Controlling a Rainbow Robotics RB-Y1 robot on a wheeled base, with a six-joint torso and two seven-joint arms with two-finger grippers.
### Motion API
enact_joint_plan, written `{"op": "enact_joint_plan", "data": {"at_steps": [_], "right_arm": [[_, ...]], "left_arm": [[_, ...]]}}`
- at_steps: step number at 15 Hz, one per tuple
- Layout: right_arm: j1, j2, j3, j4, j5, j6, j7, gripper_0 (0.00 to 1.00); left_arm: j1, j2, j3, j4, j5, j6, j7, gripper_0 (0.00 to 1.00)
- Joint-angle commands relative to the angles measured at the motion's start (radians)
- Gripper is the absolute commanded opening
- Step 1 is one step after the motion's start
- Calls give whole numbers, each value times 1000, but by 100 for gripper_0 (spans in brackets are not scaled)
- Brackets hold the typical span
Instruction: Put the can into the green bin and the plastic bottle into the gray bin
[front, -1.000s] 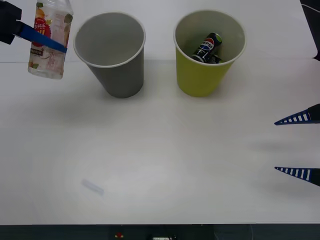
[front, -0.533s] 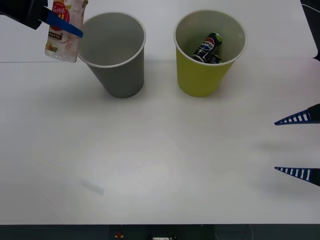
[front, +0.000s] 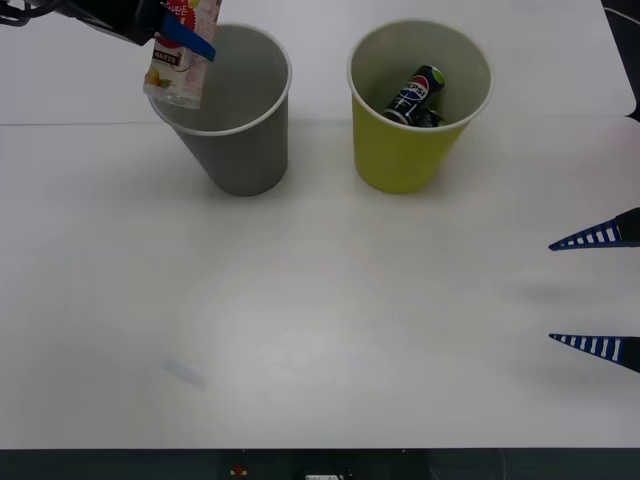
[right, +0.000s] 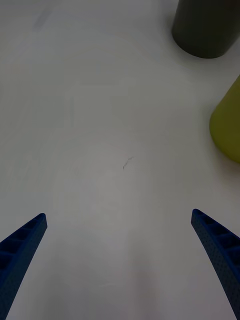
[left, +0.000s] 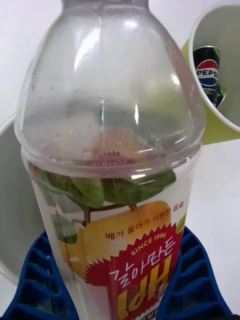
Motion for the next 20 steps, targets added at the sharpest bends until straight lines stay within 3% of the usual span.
{"op": "enact_joint_plan", "data": {"at_steps": [1, 2, 3, 4, 5, 9, 11, 15, 20], "right_arm": [[0, 0, 0, 0, 0, 0, 0, 100], [0, 0, 0, 0, 0, 0, 0, 100], [0, 0, 0, 0, 0, 0, 0, 100], [0, 0, 0, 0, 0, 0, 0, 100], [0, 0, 0, 0, 0, 0, 0, 100], [0, 0, 0, 0, 0, 0, 0, 100], [0, 0, 0, 0, 0, 0, 0, 100], [0, 0, 0, 0, 0, 0, 0, 100], [0, 0, 0, 0, 0, 0, 0, 100]], "left_arm": [[-9, -34, 0, 9, -53, 2, 0, 0], [-9, -37, 0, 9, -58, 5, 0, 0], [-9, -38, 0, 9, -58, 7, 0, 24], [-9, -38, 0, 9, -55, 8, -1, 87], [-9, -38, 0, 9, -51, 8, -1, 100], [-7, -37, 0, 7, -36, 8, -12, 100], [-7, -21, 2, 9, -21, 8, -77, 100], [76, 58, 63, -5, 142, 8, -216, 100], [281, 183, 151, -189, 347, 7, -288, 100]]}}
